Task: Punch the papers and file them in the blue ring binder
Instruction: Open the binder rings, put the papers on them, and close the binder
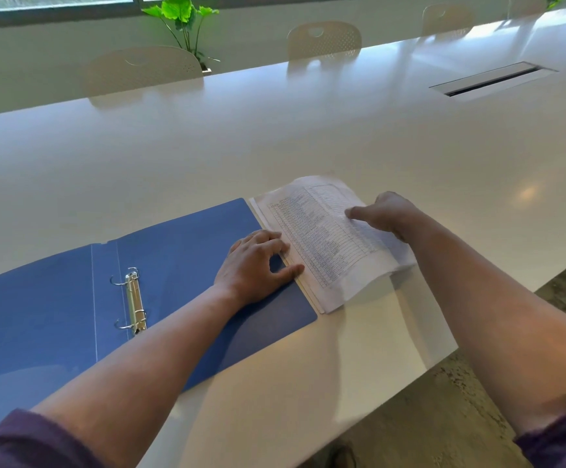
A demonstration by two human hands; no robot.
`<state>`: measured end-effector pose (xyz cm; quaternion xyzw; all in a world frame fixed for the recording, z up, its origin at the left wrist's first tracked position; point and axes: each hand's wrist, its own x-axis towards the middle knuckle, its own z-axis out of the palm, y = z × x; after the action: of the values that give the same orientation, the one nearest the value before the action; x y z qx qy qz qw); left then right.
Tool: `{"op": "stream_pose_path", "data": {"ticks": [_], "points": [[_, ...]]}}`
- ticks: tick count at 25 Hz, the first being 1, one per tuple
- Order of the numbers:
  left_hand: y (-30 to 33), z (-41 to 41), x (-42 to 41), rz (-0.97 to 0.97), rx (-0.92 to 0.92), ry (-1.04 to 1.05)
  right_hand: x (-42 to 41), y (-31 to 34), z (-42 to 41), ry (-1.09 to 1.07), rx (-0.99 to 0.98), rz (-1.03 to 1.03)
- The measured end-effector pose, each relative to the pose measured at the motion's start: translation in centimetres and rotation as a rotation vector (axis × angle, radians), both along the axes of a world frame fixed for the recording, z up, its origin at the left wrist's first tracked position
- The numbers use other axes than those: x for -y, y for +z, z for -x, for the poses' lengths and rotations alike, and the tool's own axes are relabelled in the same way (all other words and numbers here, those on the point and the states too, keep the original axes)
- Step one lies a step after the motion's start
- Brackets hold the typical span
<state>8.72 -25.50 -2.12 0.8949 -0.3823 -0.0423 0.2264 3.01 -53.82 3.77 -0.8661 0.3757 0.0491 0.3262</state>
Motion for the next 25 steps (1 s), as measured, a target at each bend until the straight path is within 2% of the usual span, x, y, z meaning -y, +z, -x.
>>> {"op": "stream_pose_path", "data": {"ticks": [5, 10, 15, 20, 25], "points": [[0.1, 0.0, 0.0, -0.001, 0.001, 0.001, -0.7, 0.7, 0.1, -0.025, -0.002, -0.147], [0.1, 0.0, 0.0, -0.008, 0.007, 0.004, -1.5, 1.2, 0.3, -0.034, 0.106, -0.434], [0.2, 0.1, -0.1, -0.008, 0.012, 0.006, -1.7, 1.9, 0.5, -0.015, 0.160, -0.553], [0.2, 0.1, 0.0, -0.020, 0.029, -0.004, -2.8, 2.9, 0.6, 0.036, 0.207, -0.849], [0.1, 0.1, 0.0, -0.030, 0.030, 0.002, -4.1, 2.2, 0.1, 0.086, 0.198, -0.941]]}}
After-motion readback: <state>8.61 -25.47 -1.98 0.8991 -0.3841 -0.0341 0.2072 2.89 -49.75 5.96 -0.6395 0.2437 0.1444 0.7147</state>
